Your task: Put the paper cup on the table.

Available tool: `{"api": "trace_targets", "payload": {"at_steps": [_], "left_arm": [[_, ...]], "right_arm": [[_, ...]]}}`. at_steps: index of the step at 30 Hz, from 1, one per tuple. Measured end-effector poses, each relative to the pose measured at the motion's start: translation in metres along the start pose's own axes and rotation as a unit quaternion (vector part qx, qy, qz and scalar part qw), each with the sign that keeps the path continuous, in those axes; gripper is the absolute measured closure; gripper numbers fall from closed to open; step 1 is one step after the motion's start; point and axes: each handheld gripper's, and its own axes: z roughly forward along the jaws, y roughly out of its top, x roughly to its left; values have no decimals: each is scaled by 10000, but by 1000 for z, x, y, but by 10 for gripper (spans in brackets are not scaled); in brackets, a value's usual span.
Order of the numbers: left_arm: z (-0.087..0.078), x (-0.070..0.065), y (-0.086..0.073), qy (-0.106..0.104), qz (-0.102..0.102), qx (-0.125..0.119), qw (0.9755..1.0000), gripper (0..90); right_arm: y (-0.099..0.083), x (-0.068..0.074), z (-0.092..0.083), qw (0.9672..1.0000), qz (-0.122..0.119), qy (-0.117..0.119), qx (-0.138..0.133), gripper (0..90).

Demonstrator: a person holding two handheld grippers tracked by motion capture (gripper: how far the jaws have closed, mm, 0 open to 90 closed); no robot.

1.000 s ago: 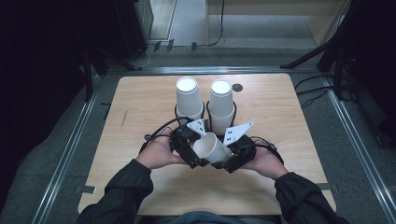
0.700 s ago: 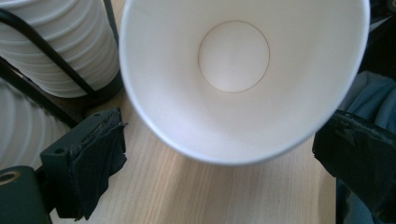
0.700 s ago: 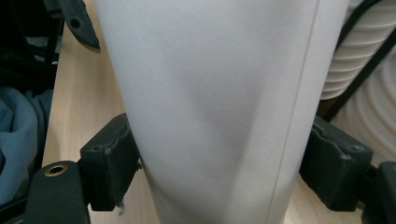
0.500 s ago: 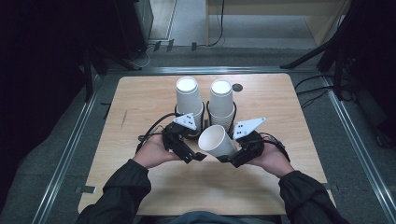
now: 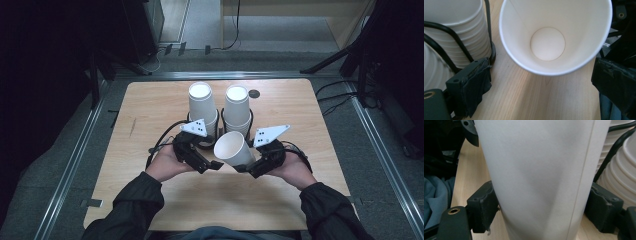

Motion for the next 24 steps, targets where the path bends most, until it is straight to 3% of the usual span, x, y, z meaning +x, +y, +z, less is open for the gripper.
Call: {"api": "trace_targets", "payload": {"at_steps": [4,6,12,18,24], "left_arm": [[6,-1,2,-21,-122,-35,9999,29],[7,-2,3,-122,-120,-50,9998,29],[15,-7,6,-131,-45,-85,9999,29],[20,-9,7,-103,-100,-217,9997,30],[18,-12,7,34,-14,-282,9996,71]], "right_arm": [[1,1,3,10000,-26,35,9,201],[1,3,5,10000,-43,57,19,201],[3,6,10,9999,-73,131,60,201],[4,9,15,9997,-82,205,60,201],[4,9,16,9997,-94,214,54,203]]}}
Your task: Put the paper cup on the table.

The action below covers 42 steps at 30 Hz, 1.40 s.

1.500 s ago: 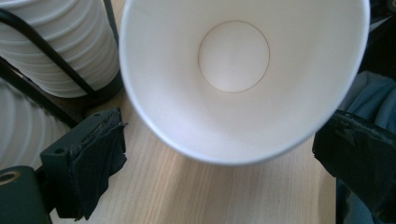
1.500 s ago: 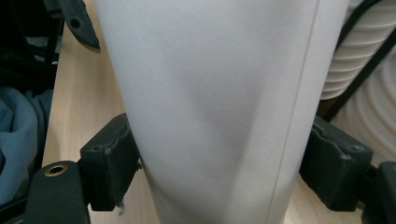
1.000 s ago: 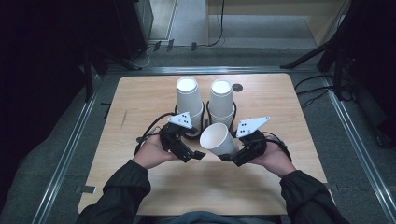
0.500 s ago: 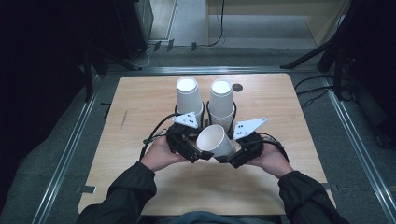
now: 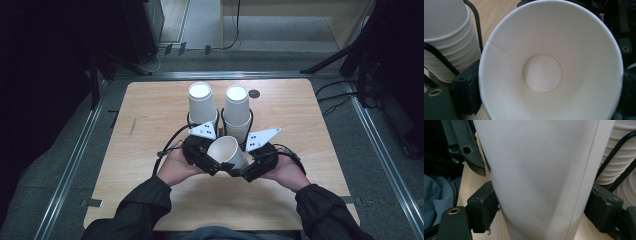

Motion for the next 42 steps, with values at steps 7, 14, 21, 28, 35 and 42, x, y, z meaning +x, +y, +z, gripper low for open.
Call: {"api": "trace_targets", "payload": {"at_steps": [7,14,21,28,35,42], "left_arm": [[-1,3,-1,-59,-73,77,9999,117],[-4,3,-1,-86,32,145,9999,135],[-11,6,-1,18,33,162,9999,136],[-19,12,-3,178,16,252,9995,136],[-22,16,-7,292,39,412,9987,135],[-26,19,-11,493,45,501,9975,133]], "right_arm": [[-1,-1,1,10000,51,13,54,204],[-1,-1,3,9998,104,75,121,159],[-4,-2,-2,9995,264,-43,174,146],[-8,-3,-16,9992,336,-206,64,146],[-15,-6,-24,9978,414,-511,36,165],[-17,-7,-31,9973,462,-576,-22,166]]}}
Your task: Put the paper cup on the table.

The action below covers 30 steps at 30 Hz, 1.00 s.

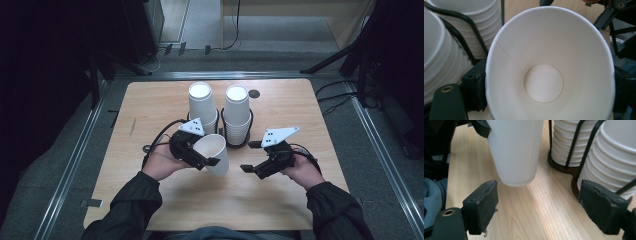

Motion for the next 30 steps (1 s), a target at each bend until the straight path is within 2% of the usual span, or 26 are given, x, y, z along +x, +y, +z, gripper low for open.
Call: {"api": "trace_targets", "payload": {"at_steps": [4,8,12,17,20,23,30], "left_arm": [[-3,2,-3,20,-28,57,10000,133],[-7,4,-7,79,-27,86,9999,132],[-10,5,-9,-33,-98,140,9998,130],[-14,4,-11,49,-84,176,9998,129],[-17,6,-15,122,-120,254,9995,129],[-21,10,-18,249,-139,308,9991,128],[-30,20,-28,334,-339,281,9985,127]], "right_arm": [[-2,-4,-1,10000,23,-41,62,208],[-3,-11,-2,9998,120,-113,72,208],[-5,-17,-3,9997,158,-181,38,208],[-6,-19,-5,9997,-5,-225,24,208],[-7,-21,-5,9992,-105,-388,69,208],[-9,-25,-5,9991,8,-416,108,208],[-11,-30,-8,9988,91,-465,114,208]]}}
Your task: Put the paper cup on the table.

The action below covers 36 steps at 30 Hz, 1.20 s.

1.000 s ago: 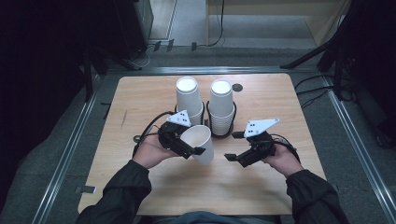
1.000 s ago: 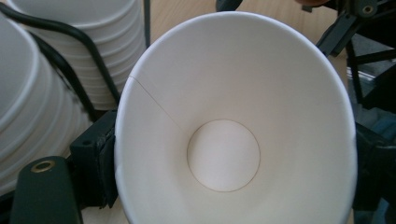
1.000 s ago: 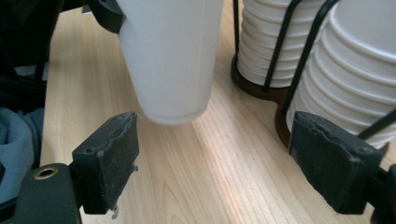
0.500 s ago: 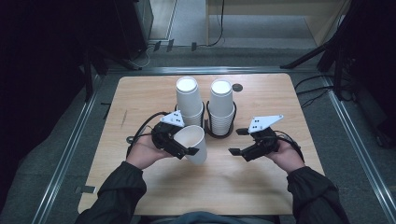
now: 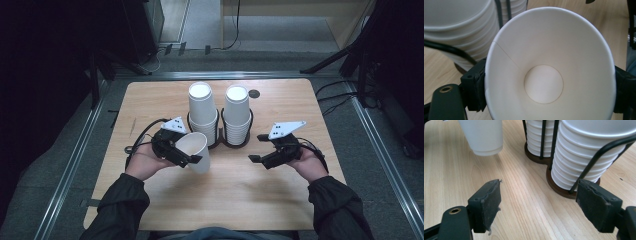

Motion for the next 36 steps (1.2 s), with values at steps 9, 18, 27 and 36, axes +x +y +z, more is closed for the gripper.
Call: {"api": "trace_targets", "payload": {"at_steps": [9,18,27,36], "left_arm": [[-14,15,-14,259,-255,-68,9993,123],[-26,27,-26,408,-464,-41,9981,122],[-41,41,-39,626,-691,-32,9956,119],[-53,60,-51,901,-1030,-134,9905,118]], "right_arm": [[-4,-4,-7,9999,80,-64,7,208],[-5,-10,-6,9998,177,-66,84,207],[-4,-14,-1,9995,287,-20,128,207],[-5,-12,2,9994,288,9,166,208]]}}
